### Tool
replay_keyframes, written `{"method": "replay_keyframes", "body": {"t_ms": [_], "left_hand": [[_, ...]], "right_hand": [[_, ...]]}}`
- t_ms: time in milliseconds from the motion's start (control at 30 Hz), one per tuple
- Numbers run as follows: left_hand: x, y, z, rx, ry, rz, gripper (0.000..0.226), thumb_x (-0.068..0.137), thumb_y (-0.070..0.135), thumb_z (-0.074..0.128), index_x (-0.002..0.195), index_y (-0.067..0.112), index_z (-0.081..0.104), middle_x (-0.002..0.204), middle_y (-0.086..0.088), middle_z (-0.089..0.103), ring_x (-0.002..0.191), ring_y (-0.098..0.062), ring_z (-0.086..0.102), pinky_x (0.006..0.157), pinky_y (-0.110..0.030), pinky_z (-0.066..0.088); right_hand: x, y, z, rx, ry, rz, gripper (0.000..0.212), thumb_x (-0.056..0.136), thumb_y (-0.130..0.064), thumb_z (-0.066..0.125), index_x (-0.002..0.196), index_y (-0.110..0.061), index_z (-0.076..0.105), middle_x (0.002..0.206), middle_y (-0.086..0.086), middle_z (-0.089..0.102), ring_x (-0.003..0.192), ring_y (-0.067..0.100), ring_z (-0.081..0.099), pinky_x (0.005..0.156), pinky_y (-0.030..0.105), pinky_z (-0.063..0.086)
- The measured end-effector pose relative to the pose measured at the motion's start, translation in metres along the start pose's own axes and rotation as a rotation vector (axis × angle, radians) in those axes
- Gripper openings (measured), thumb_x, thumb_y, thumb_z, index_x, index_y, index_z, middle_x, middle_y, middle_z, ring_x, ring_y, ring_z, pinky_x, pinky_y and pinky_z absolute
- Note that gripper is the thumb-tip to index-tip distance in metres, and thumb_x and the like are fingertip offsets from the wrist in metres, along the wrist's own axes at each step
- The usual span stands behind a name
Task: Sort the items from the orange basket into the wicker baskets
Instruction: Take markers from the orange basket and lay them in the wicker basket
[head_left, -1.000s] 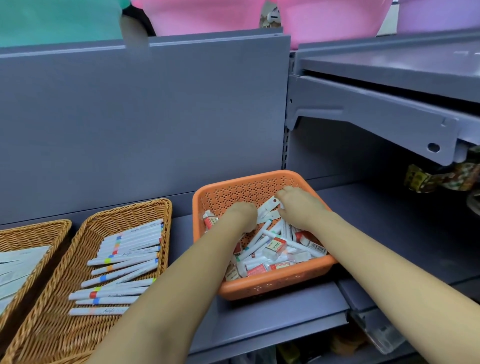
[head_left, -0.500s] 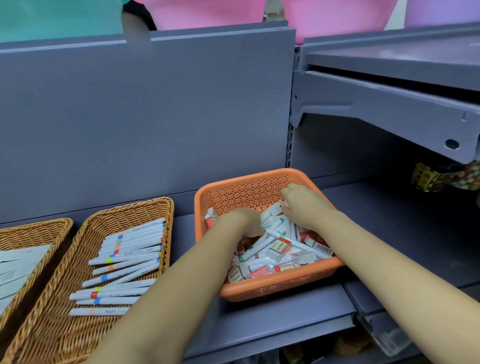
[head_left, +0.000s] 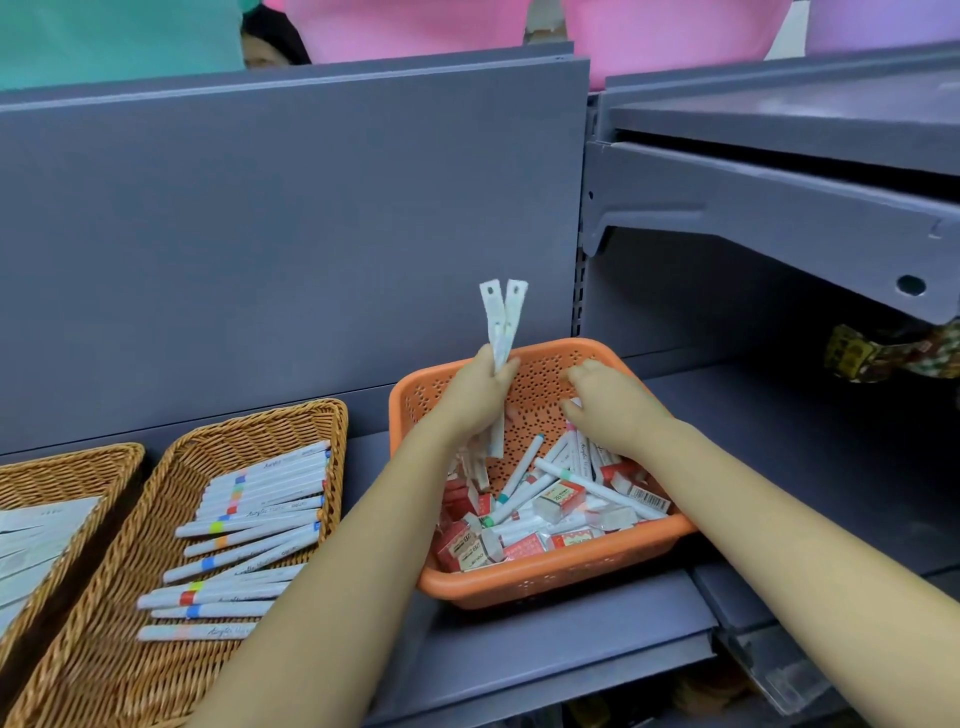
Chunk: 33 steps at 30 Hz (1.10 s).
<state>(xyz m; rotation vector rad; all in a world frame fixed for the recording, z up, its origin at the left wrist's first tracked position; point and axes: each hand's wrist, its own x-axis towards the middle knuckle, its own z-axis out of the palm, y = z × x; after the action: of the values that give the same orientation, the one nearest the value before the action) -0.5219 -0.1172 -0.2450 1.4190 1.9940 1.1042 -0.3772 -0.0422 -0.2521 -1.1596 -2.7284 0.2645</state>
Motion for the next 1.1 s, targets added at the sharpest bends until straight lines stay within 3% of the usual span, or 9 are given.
{"method": "replay_keyframes", "body": {"t_ms": [67,133,333,500,667,800,967,1100], "left_hand": [[0.001,0.001,-0.001,-0.211,0.042,-0.007,0.015,0.102,0.03,0.036,0.093,0.02,0.042,0.07,0.0,0.049,0.055,-0.014,0.051,0.06,-0.034,0.049],[0.002,0.0,-0.002,-0.32,0.074,-0.011,0.021,0.102,0.029,0.038,0.083,0.021,0.038,0.063,0.003,0.038,0.051,-0.01,0.037,0.05,-0.025,0.038],[0.004,-0.002,-0.005,-0.379,0.095,-0.072,0.027,0.101,0.031,0.04,0.077,0.02,0.035,0.06,0.005,0.032,0.049,-0.008,0.029,0.045,-0.019,0.029],[0.006,-0.004,-0.004,-0.012,0.121,-0.062,0.022,0.099,0.036,0.041,0.084,0.02,0.043,0.066,0.003,0.043,0.055,-0.012,0.038,0.051,-0.028,0.033],[-0.004,0.011,-0.018,0.392,0.172,-0.06,0.026,0.098,0.029,0.039,0.075,0.018,0.032,0.067,0.002,0.044,0.06,-0.019,0.041,0.05,-0.032,0.028],[-0.023,0.011,-0.05,0.606,0.237,0.006,0.021,0.095,0.025,0.04,0.08,0.013,0.032,0.068,-0.002,0.044,0.067,-0.029,0.043,0.052,-0.032,0.027],[-0.067,-0.007,-0.107,0.879,0.195,-0.017,0.016,0.095,0.026,0.041,0.086,0.014,0.034,0.08,-0.005,0.048,0.073,-0.028,0.042,0.061,-0.031,0.032],[-0.11,-0.043,-0.158,0.954,0.157,-0.062,0.014,0.094,0.026,0.041,0.087,0.015,0.036,0.089,-0.009,0.058,0.072,-0.028,0.044,0.061,-0.031,0.033]], "right_hand": [[-0.001,0.0,0.0,0.0,-0.008,-0.002,0.036,0.096,-0.021,0.043,0.129,-0.007,0.049,0.131,0.012,0.049,0.118,0.027,0.048,0.097,0.038,0.042],[-0.002,-0.001,-0.001,0.004,-0.018,-0.005,0.036,0.097,-0.021,0.042,0.129,-0.007,0.049,0.13,0.012,0.049,0.118,0.027,0.048,0.098,0.038,0.041],[-0.002,0.0,-0.003,-0.012,-0.049,-0.025,0.035,0.096,-0.021,0.042,0.126,-0.008,0.052,0.128,0.01,0.052,0.118,0.026,0.048,0.099,0.04,0.042],[0.003,-0.004,-0.006,-0.083,-0.102,-0.084,0.033,0.096,-0.021,0.042,0.124,-0.007,0.054,0.126,0.011,0.052,0.114,0.026,0.051,0.096,0.039,0.044],[0.006,-0.021,-0.011,-0.157,-0.127,-0.187,0.025,0.096,-0.023,0.044,0.111,-0.007,0.054,0.117,0.009,0.054,0.109,0.024,0.05,0.089,0.037,0.045],[0.009,-0.051,-0.016,-0.16,-0.079,-0.241,0.033,0.095,-0.026,0.046,0.122,-0.008,0.052,0.123,0.009,0.053,0.115,0.025,0.05,0.094,0.039,0.046],[0.006,-0.107,-0.009,-0.151,-0.035,-0.257,0.028,0.092,-0.024,0.047,0.112,-0.007,0.056,0.118,0.011,0.056,0.109,0.03,0.054,0.087,0.037,0.046],[-0.001,-0.16,0.006,-0.101,0.034,-0.286,0.027,0.089,-0.022,0.046,0.11,-0.011,0.059,0.115,0.01,0.058,0.11,0.032,0.056,0.09,0.04,0.048]]}}
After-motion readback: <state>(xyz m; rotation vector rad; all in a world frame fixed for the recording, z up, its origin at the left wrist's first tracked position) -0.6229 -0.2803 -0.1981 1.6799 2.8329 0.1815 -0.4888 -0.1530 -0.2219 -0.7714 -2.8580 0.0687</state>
